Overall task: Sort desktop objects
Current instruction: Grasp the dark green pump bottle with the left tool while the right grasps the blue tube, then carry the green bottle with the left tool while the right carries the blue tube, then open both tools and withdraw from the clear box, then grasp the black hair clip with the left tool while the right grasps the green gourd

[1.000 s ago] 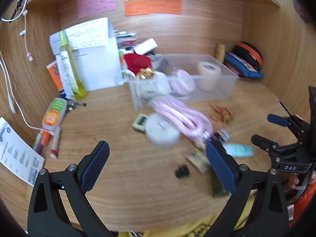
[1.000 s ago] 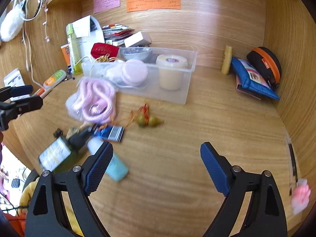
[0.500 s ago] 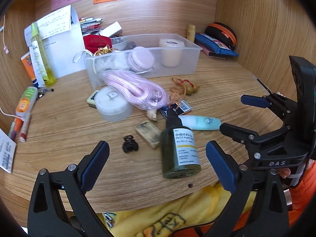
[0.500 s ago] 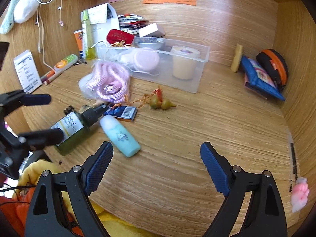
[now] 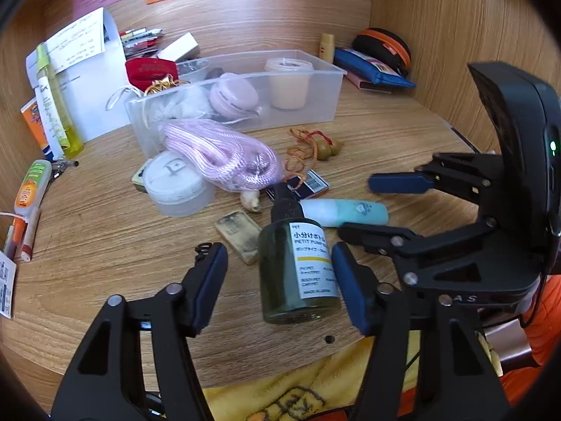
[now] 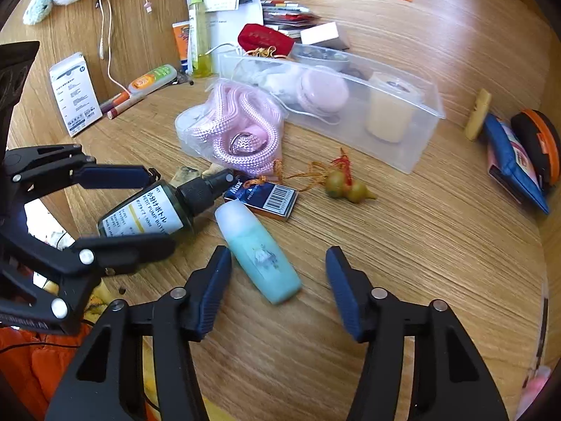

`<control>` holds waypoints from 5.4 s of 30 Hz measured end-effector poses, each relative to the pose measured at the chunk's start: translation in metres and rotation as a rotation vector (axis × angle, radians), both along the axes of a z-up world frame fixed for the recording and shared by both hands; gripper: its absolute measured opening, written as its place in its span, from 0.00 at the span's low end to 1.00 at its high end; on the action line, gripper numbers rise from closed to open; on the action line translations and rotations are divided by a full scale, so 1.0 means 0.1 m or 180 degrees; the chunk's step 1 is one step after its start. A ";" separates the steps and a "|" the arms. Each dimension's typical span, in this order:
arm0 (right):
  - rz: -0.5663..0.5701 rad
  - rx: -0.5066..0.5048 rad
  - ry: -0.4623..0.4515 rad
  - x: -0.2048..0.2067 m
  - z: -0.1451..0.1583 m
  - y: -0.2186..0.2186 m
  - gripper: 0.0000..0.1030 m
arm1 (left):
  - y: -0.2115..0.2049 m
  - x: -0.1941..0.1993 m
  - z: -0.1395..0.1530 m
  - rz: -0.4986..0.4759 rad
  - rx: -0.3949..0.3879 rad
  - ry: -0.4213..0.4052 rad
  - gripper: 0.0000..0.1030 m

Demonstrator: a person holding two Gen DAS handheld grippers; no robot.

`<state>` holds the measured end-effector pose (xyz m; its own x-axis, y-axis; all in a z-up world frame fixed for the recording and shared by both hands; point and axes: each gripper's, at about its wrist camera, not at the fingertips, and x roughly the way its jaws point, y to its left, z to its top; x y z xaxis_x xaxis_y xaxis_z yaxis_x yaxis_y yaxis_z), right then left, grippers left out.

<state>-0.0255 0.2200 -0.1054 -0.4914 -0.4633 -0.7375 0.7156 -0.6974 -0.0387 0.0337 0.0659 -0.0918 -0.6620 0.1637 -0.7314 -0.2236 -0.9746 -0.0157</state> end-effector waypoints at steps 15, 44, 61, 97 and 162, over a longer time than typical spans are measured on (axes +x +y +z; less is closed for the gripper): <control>0.0124 -0.0096 -0.0143 -0.01 0.02 0.04 0.21 | -0.09 -0.08 -0.05 0.0029 0.0130 -0.0061 0.40; 0.0199 0.0099 0.0034 -0.06 0.19 -0.29 0.22 | -0.76 -0.31 0.52 0.0549 0.0244 0.0545 0.40; -0.0251 -0.0493 0.0362 -0.76 1.03 -0.10 0.22 | -0.92 -0.84 0.98 0.0702 0.0287 0.0898 0.40; -0.0521 -0.0380 0.0135 -1.57 0.63 -0.59 0.22 | -0.65 -1.81 0.45 0.0671 -0.0089 0.0609 0.40; -0.0402 -0.0648 0.0664 -0.49 0.85 0.05 1.00 | -1.01 -0.48 0.72 0.0633 0.0141 0.0786 0.99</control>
<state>-0.0745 0.2248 -0.0208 -0.6854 -0.5166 -0.5132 0.6141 -0.7888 -0.0261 -0.0143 -0.0346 -0.0196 -0.8409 0.0414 -0.5396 -0.0312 -0.9991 -0.0281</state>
